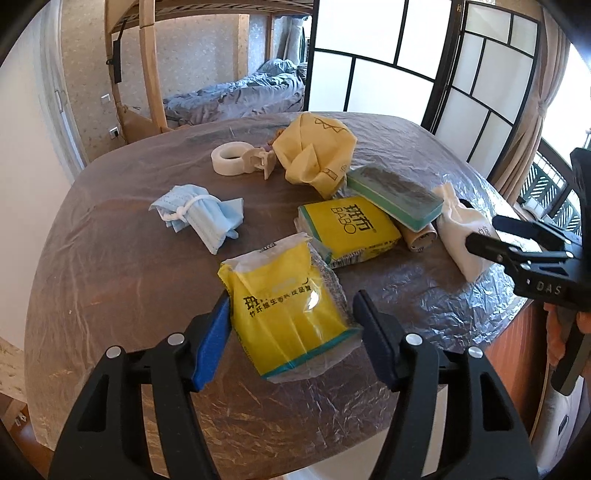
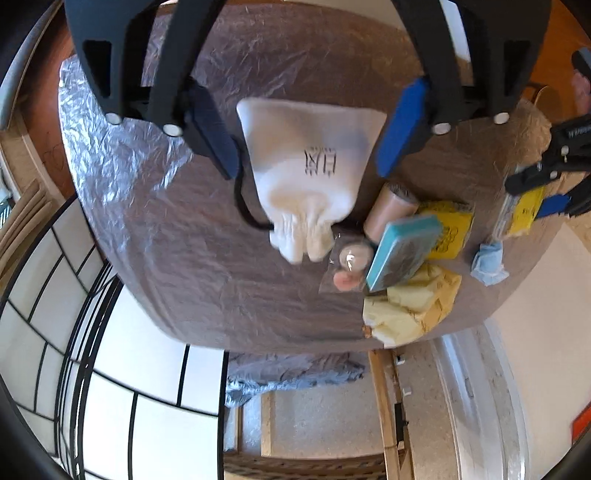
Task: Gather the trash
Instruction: 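Grasp the yellow pack with the left tool while the right tool grasps the white pouch, then carry the yellow pack and white pouch with both tools over the white bin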
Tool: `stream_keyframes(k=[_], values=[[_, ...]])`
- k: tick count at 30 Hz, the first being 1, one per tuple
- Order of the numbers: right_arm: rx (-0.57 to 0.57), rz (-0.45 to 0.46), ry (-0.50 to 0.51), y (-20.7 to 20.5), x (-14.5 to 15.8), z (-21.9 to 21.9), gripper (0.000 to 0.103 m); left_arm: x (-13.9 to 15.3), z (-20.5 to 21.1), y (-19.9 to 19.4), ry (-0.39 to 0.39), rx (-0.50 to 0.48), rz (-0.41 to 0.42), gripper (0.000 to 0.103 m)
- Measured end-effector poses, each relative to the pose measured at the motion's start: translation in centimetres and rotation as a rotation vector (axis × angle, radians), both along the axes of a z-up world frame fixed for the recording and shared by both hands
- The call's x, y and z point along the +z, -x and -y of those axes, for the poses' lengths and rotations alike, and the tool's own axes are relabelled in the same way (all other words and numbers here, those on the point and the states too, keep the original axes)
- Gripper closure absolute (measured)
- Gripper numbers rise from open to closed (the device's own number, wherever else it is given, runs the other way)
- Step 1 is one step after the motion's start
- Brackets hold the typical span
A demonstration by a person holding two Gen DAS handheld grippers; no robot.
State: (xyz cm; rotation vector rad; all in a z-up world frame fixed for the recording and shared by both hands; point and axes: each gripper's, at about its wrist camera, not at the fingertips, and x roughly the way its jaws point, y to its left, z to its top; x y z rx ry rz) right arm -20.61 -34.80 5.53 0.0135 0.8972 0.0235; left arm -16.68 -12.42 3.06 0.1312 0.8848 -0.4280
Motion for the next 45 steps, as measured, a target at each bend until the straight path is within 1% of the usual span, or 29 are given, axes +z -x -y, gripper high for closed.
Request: stream_keyframes(k=[2, 3, 4, 5, 7, 8, 9, 10, 12, 16, 18, 20, 23, 28, 31, 36, 42, 45], values=[[-0.014, -0.019, 0.034, -0.9, -0.5, -0.2, 0.021, 0.0, -0.1, 0.0, 0.005, 0.0, -0.001, 0.037], [-0.013, -0.036, 0.058, -1.3, -1.0, -0.4, 0.022, 0.0, -0.2, 0.0, 0.01, 0.001, 0.0, 0.037], [-0.004, -0.054, 0.075, -1.7, -1.4, -0.6, 0.028, 0.0, -0.3, 0.0, 0.012, 0.001, 0.001, 0.037], [0.018, -0.067, 0.063, -1.9, -1.6, -0.7, 0.05, 0.1, -0.3, 0.1, 0.013, 0.002, 0.003, 0.037], [0.024, -0.058, 0.046, -1.8, -1.4, -0.6, 0.06, 0.1, -0.5, 0.0, 0.013, 0.002, 0.006, 0.037], [0.027, -0.052, 0.041, -1.8, -1.2, -0.5, 0.068, 0.2, -0.6, 0.1, 0.014, 0.003, 0.007, 0.037], [0.021, -0.047, 0.027, -1.7, -1.0, -0.3, 0.074, 0.2, -0.8, 0.1, 0.017, 0.005, 0.007, 0.037], [0.005, -0.029, -0.02, -1.5, -0.3, 0.3, 0.075, 0.2, -0.9, 0.2, 0.021, 0.006, 0.008, 0.037], [-0.006, 0.019, -0.085, -0.9, 1.1, 1.0, 0.076, 0.3, -1.1, 0.3, 0.026, 0.009, 0.014, 0.037], [-0.008, 0.11, -0.097, 0.5, 3.9, 0.8, 0.076, 0.5, -1.1, 0.3, 0.035, 0.009, 0.014, 0.037], [-0.005, 0.131, -0.098, 1.3, 4.7, 0.5, 0.076, 0.7, -1.0, 0.4, 0.037, 0.003, 0.021, 0.037], [0.0, 0.129, -0.119, 2.0, 4.8, 0.5, 0.076, 1.1, -0.9, 0.7, 0.041, -0.004, 0.03, 0.037], [0.01, 0.098, -0.163, 3.0, 4.3, 0.1, 0.076, 1.7, -0.7, 1.3, 0.068, -0.015, 0.029, 0.037], [0.022, 0.071, -0.177, 5.1, 4.1, -1.0, 0.076, 2.2, -0.1, 2.7, 0.078, -0.051, 0.033, 0.037], [0.035, 0.064, -0.16, 6.7, 3.9, -2.0, 0.076, 2.3, -0.2, 3.6, 0.08, -0.071, 0.032, 0.037], [0.067, 0.051, -0.187, 9.1, 3.7, -3.0, 0.076, 2.5, -0.4, 5.9, 0.086, -0.087, 0.026, 0.037], [0.135, 0.017, -0.222, 12.1, 3.2, -3.5, 0.076, 2.7, -0.7, 9.1, 0.075, -0.061, 0.026, 0.037], [0.17, -0.01, -0.23, 13.5, 2.8, -3.7, 0.076, 2.3, -0.6, 10.5, 0.085, -0.032, 0.004, 0.037]])
